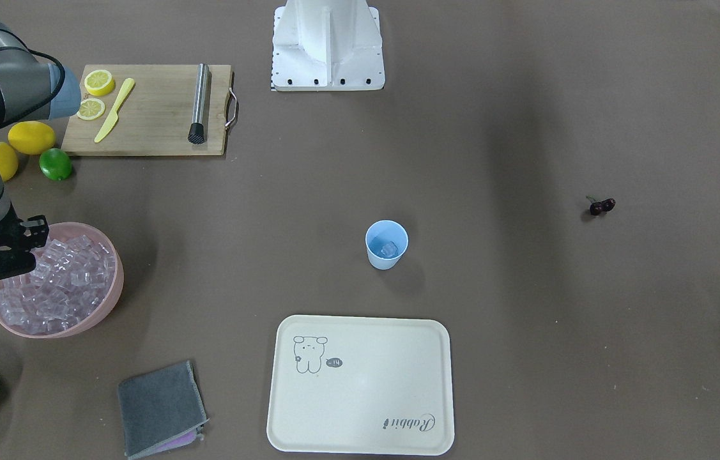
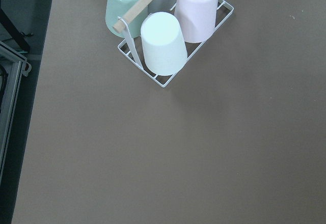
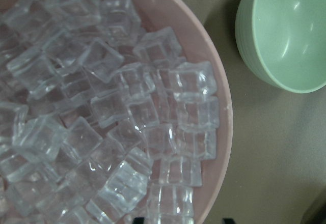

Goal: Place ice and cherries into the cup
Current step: 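Grasp another ice cube from the pink bowl with the right gripper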

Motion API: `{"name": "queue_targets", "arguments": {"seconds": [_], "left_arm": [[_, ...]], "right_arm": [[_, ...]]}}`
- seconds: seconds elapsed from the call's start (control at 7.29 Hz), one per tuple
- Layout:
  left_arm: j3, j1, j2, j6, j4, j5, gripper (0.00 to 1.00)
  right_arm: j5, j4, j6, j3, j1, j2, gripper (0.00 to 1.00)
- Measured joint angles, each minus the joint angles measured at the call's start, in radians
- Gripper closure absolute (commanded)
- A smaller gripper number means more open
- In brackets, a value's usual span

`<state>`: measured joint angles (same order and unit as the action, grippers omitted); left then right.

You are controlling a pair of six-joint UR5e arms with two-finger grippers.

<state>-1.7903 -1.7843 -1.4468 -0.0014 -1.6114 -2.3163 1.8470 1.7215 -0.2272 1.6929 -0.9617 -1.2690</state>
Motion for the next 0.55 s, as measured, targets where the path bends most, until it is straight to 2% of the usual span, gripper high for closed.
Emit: {"name": "queue_targets", "arguments": {"seconds": [0.14,0.55], "left_arm": [[0.0,0.0,0.0,0.0,-0.001,0.0,0.02],[0.001,0.0,0.0,0.0,-0.001,0.0,0.02]], "right_arm": [[-0.001,0.0,-0.002,-0.002,0.002,-0.001,0.76],[0.002,0.0,-0.002,0.0,0.006,0.017,0.78]]}}
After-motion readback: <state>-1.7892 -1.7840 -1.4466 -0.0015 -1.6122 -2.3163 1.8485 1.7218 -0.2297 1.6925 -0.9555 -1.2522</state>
